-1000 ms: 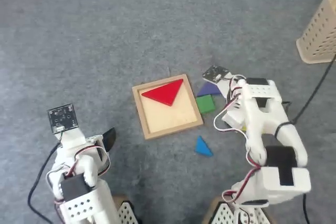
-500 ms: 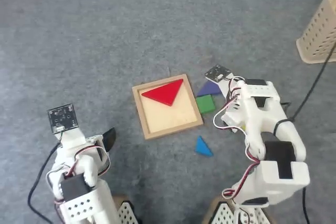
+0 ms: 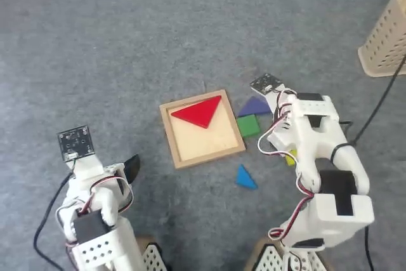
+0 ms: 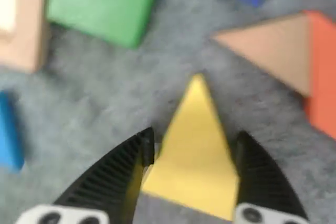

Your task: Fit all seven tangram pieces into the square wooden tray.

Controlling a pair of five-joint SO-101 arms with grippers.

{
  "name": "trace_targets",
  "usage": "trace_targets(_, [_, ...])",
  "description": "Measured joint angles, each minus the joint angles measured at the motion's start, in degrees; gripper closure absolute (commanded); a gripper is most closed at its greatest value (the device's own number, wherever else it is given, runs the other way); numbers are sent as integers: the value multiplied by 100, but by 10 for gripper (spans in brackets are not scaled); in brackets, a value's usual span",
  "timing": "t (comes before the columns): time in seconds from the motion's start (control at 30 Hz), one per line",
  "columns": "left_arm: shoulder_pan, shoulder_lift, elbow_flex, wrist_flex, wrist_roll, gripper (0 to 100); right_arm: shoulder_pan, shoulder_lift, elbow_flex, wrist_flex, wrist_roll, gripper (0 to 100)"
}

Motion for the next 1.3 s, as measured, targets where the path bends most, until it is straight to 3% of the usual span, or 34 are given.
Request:
trace_targets(0.23, [0,0,0,0,0,646,-264,-176,-70,1143,905,606])
trace_targets(0.4, [0,0,0,0,0,646,-246,-1055,396,1187,1749,607])
trace_targets(0.63, [0,0,0,0,0,646,369,-1143,580,1116,2470,607])
trace_targets(1.1, [0,0,0,0,0,646,466,-176,563,316,2321,608])
trace_targets(1.3, [0,0,0,0,0,646,440,-114,519,193,1741,749])
